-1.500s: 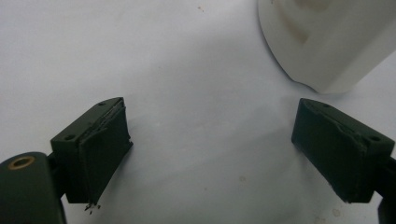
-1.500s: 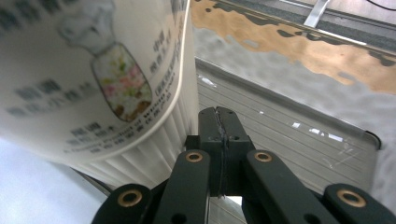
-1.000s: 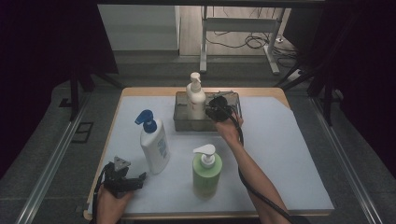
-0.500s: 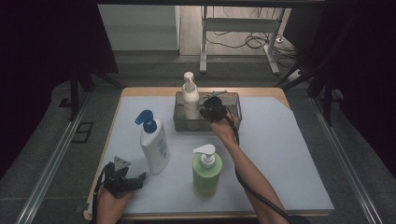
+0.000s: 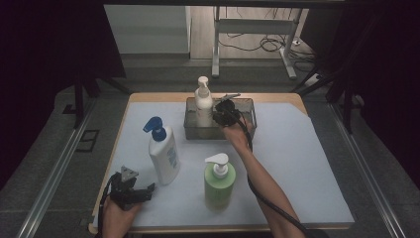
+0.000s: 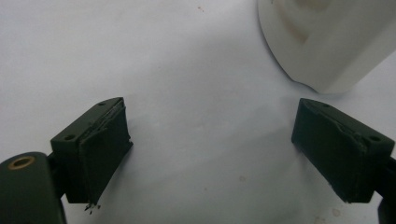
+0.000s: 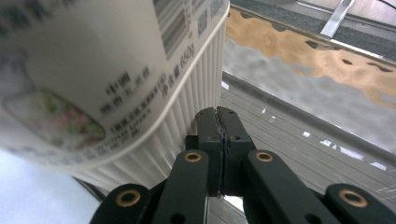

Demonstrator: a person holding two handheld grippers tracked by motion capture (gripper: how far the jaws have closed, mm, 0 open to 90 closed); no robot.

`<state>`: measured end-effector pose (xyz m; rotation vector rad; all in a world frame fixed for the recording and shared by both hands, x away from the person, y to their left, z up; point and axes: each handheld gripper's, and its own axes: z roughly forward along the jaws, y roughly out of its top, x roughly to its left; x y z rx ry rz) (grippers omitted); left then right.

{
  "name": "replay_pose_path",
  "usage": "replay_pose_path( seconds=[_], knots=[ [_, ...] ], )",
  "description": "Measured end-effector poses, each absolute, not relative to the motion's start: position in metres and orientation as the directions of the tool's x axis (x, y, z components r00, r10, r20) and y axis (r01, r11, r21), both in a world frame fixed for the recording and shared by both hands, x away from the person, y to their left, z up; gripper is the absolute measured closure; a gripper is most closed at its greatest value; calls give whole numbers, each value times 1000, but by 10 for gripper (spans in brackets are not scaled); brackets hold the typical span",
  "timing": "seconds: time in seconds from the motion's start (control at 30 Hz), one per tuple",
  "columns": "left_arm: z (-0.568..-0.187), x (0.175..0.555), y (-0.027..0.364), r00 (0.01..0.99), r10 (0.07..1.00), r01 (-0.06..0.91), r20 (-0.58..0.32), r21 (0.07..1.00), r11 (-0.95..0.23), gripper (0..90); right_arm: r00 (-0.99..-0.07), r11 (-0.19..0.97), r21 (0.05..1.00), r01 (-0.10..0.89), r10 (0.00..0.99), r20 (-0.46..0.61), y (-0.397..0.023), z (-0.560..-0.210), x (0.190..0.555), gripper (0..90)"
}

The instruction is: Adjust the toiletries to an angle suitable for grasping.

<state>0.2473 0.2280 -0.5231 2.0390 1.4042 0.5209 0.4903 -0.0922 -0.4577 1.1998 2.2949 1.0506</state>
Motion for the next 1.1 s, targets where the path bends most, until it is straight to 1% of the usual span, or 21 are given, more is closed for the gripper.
replay_pose_path(
  seconds=[0.23,0.47,1.1],
  knots=[
    [-523,247,228,362,932,695,-16,671,-259,110,-592,372,736,565,804,48,-88,-460,488,895],
    [-523,247,228,363,932,695,-17,671,-259,110,-614,394,732,556,789,41,-77,-462,486,894],
    [-523,247,228,363,932,695,-16,671,-259,110,-631,412,728,547,775,35,-69,-464,483,895]
  ],
)
